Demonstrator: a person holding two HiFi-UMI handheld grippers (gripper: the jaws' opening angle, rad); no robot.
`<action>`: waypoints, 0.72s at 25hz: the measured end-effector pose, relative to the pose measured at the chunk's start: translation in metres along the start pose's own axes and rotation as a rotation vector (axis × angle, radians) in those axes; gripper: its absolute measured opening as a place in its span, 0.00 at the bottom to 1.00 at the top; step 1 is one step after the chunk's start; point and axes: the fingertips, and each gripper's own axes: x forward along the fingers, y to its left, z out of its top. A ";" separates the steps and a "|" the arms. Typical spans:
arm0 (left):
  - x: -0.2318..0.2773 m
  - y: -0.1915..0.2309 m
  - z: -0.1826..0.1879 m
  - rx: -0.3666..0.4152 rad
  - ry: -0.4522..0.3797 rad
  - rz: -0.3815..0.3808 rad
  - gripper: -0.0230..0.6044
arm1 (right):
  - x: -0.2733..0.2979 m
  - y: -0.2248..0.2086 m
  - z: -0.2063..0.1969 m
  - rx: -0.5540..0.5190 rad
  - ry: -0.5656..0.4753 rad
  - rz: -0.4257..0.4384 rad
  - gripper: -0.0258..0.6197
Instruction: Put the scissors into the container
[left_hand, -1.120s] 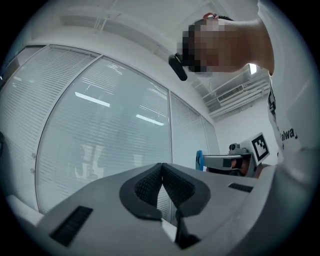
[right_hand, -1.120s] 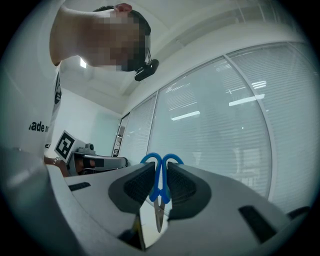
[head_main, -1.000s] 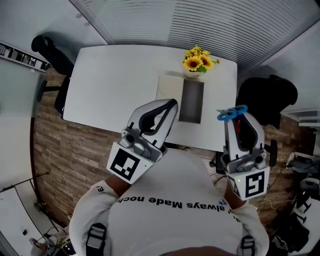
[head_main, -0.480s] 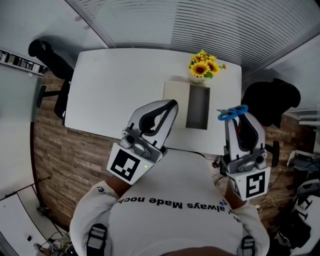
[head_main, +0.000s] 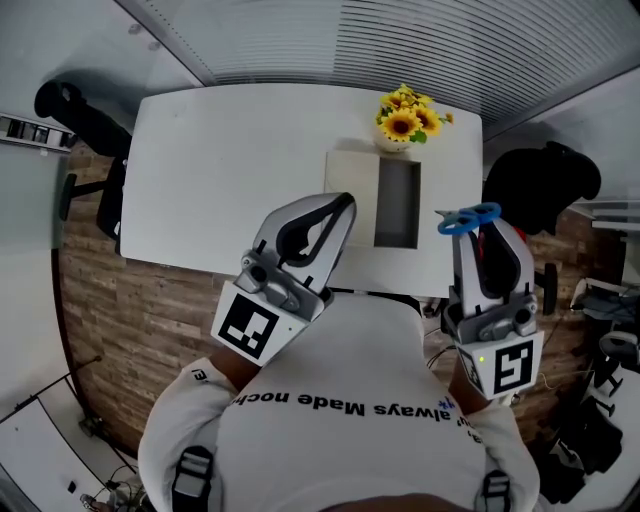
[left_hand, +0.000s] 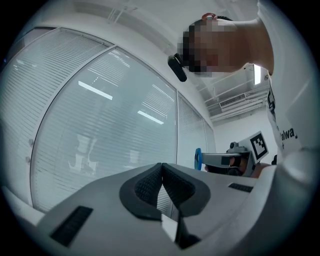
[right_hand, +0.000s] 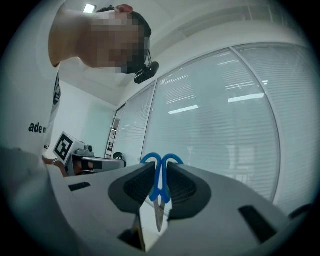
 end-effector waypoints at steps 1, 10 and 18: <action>0.001 0.000 -0.001 -0.002 0.000 -0.004 0.07 | 0.001 -0.001 -0.001 0.002 0.001 -0.002 0.17; 0.017 -0.004 -0.002 -0.016 -0.008 -0.026 0.07 | 0.004 -0.010 0.000 0.004 -0.003 -0.010 0.17; 0.021 -0.001 -0.009 -0.011 -0.009 -0.022 0.07 | -0.001 -0.016 -0.008 0.007 0.007 -0.030 0.17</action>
